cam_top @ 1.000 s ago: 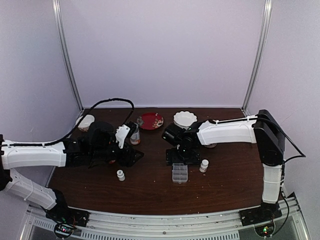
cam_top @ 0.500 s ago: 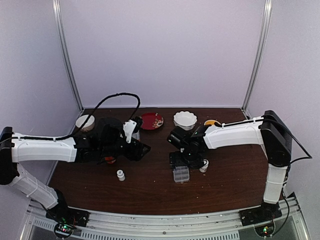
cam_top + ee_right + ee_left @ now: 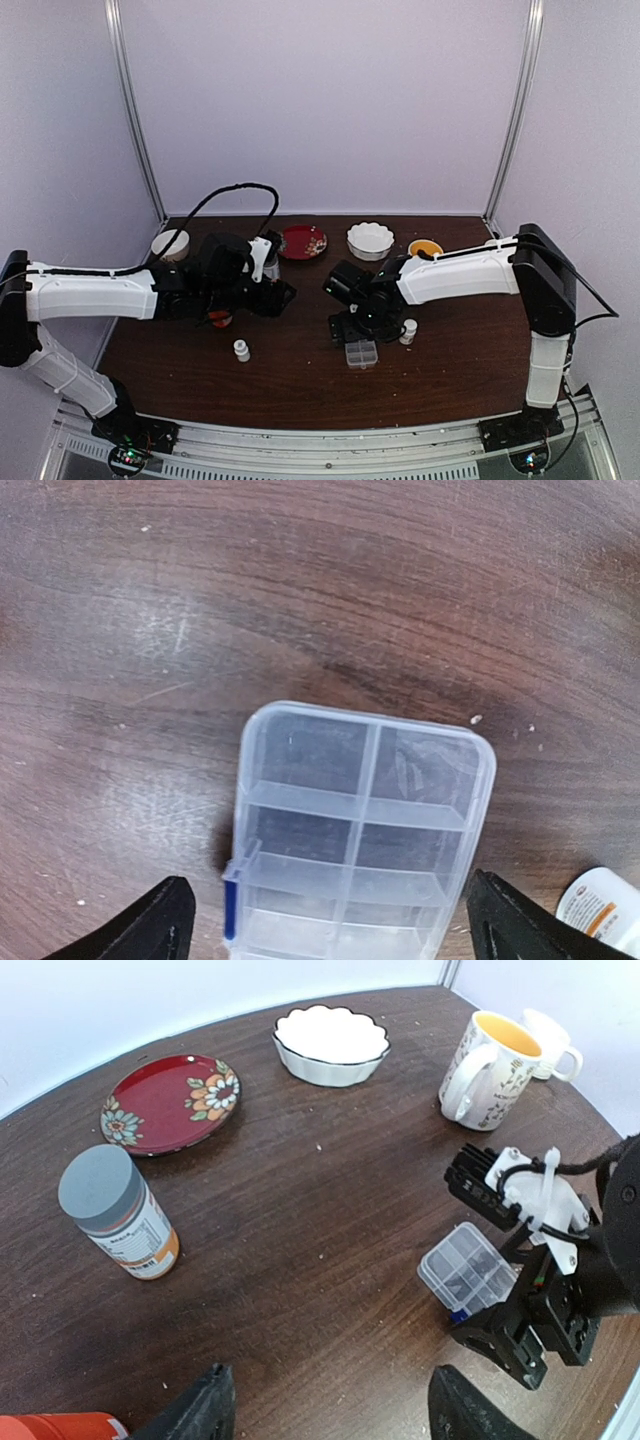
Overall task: Sort the pills into containers
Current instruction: Pick up the pill container from the center of the board, then pass from the right arm to the left
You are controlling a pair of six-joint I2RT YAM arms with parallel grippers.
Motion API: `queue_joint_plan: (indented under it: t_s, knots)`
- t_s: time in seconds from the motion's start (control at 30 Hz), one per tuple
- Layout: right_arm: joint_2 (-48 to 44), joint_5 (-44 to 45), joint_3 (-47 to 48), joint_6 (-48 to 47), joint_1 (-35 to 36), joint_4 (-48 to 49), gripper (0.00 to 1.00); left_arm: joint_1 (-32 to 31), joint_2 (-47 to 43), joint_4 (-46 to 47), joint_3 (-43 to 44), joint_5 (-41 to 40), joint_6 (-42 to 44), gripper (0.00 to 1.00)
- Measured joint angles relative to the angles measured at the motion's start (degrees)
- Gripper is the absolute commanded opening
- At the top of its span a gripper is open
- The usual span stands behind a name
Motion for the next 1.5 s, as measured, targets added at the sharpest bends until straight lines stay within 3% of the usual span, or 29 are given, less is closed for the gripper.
queue_joint_plan:
  t_s: [0.17,0.43,0.63,0.83,1.07,1.5]
  knots:
    - [0.0,0.44,-1.4,-1.4,-0.09,0.0,0.89,0.0,0.61,0.07,0.35,-1.44,-1.88,0.69]
    - [-0.07,0.37,-2.75,-4.37,-0.09,1.44,0.68,-0.11,3.26,-0.94,1.31,-2.01,-3.93,0.68]
    - [-4.35,-0.04,-5.79,-6.08,-0.09,5.75,0.65,-0.11,4.24,-0.63,2.14,-0.02,-4.33,0.68]
    - [-12.98,-0.92,-12.5,-7.43,-0.11,14.47,0.64,0.79,4.96,5.01,2.08,7.28,-4.7,0.72]
    - [-23.54,-5.64,-23.1,-9.66,-0.26,29.99,0.64,4.37,5.25,17.4,-0.76,19.67,-6.29,0.94]
    - [-29.44,-20.79,-32.26,-10.27,-0.28,56.15,0.64,6.49,2.16,39.32,-8.57,36.41,-10.75,0.96]
